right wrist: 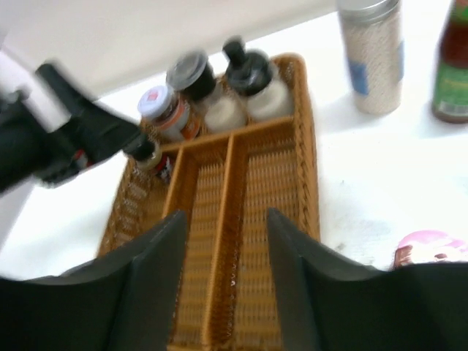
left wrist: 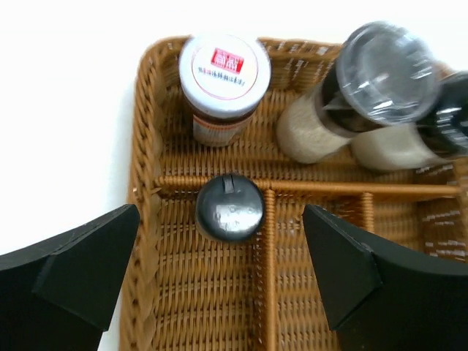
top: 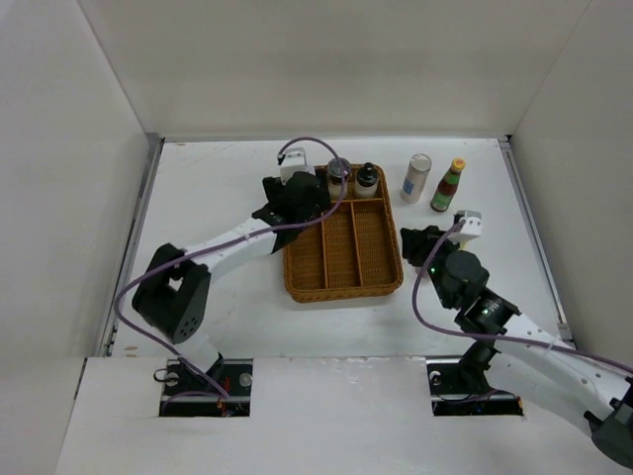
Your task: Organize the condiment bottles
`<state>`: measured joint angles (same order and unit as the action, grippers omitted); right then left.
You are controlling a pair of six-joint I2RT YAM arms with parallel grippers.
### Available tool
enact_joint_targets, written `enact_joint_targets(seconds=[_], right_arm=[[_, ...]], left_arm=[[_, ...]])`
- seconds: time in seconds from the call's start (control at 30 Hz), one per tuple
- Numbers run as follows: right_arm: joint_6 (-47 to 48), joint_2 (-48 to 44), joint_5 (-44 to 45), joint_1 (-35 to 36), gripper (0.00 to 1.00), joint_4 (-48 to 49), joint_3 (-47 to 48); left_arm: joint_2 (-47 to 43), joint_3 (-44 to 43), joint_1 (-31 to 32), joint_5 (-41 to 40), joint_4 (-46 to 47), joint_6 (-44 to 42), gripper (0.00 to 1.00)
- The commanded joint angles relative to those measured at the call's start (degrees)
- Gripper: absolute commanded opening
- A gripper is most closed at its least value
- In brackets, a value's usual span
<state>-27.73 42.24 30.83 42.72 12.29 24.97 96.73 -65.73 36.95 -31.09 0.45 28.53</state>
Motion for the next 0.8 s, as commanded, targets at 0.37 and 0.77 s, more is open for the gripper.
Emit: enact_joint_targets(seconds=[0.37, 0.77], right_arm=[[-4.44, 2.49, 16.90, -6.72, 0.92, -27.24, 4.83], [-4.18, 17.51, 7.94, -14.72, 0.79, -19.24, 6.67]], left_arm=[[-32.20, 26.24, 4.84, -8.55, 24.67, 0.03, 0.69], [-40.22, 48.06, 4.23, -8.46, 35.23, 6.18, 0.51]])
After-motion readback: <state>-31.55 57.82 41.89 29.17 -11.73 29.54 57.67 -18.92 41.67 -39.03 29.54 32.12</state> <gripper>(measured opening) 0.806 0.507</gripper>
